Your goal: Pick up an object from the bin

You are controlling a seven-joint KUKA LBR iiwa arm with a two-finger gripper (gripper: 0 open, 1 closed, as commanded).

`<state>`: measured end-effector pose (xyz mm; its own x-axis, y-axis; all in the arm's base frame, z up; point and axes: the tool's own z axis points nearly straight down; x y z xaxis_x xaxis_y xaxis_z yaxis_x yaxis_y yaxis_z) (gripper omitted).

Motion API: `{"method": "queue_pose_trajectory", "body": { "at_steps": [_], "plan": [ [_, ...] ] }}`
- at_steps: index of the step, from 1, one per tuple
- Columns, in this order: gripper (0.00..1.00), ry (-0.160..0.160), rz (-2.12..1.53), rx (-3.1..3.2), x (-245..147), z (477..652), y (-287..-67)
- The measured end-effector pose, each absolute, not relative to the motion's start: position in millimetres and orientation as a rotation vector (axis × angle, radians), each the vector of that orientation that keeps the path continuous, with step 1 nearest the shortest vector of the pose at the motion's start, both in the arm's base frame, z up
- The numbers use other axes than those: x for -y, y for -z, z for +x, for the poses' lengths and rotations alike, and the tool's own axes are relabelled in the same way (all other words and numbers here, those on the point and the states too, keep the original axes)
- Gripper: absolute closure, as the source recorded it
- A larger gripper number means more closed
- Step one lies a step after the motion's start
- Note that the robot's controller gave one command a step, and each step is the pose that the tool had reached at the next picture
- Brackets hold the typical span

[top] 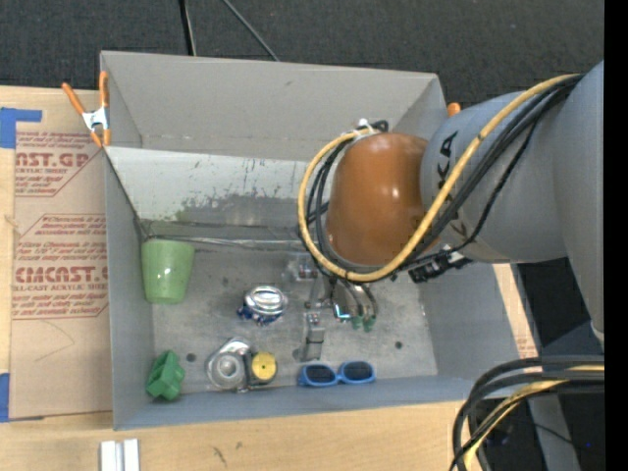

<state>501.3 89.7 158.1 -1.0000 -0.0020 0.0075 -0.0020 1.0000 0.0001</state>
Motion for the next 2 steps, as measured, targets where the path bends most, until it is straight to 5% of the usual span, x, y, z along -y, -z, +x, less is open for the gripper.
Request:
{"method": "queue_pose_trajectory", "body": {
  "at_steps": [1,2],
  "plan": [
    [0.00,0.002,-0.200,3.134,-115,528.8,-67],
    [0.00,0.003,-0.201,3.138,-110,526.4,-101]
  ]
}}
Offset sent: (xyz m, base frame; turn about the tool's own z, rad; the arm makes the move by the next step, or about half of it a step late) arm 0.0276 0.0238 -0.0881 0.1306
